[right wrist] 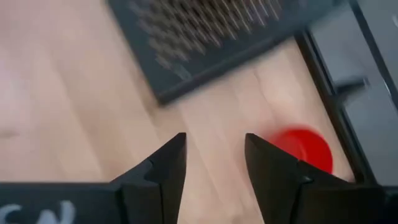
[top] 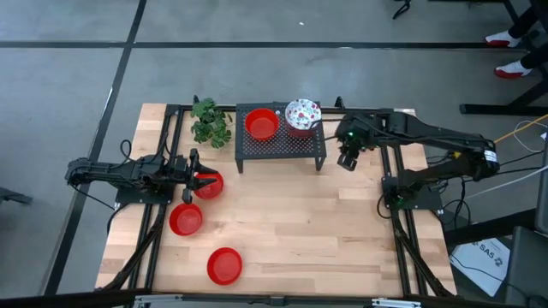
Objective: Pick & Place Mini bowls
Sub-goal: Stack the red bowl on the top of the red bowl on the shelf
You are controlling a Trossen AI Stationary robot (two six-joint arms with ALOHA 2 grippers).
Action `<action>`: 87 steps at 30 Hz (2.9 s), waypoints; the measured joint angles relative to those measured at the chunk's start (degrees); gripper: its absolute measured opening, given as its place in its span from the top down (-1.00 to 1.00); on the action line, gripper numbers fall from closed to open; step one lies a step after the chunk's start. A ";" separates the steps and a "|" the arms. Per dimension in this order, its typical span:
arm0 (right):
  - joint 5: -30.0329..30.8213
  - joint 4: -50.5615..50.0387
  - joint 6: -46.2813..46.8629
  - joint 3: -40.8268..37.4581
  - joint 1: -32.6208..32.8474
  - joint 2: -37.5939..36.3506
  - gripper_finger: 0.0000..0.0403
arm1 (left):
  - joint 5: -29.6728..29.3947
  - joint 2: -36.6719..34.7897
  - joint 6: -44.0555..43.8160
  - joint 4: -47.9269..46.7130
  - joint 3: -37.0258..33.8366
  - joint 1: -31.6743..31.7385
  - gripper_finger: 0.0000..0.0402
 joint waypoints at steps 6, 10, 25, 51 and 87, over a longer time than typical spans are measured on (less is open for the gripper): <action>1.23 -0.29 1.30 -7.62 -4.61 -1.63 0.19 | 0.00 0.00 0.00 0.00 0.01 0.00 0.39; 1.18 1.59 -0.20 -11.67 -7.33 -1.31 0.19 | 0.00 0.00 0.00 0.00 0.01 -0.02 0.39; -0.22 14.93 -4.59 -26.60 -17.34 -1.13 0.19 | 0.00 0.00 0.00 0.00 0.00 -0.01 0.39; -2.14 14.41 14.24 -27.73 -19.06 -5.94 0.19 | 0.00 0.00 0.00 0.00 0.01 -0.01 0.39; 0.88 23.20 11.47 -32.45 -23.50 4.88 0.19 | 0.00 0.00 0.00 0.00 -0.01 -0.01 0.39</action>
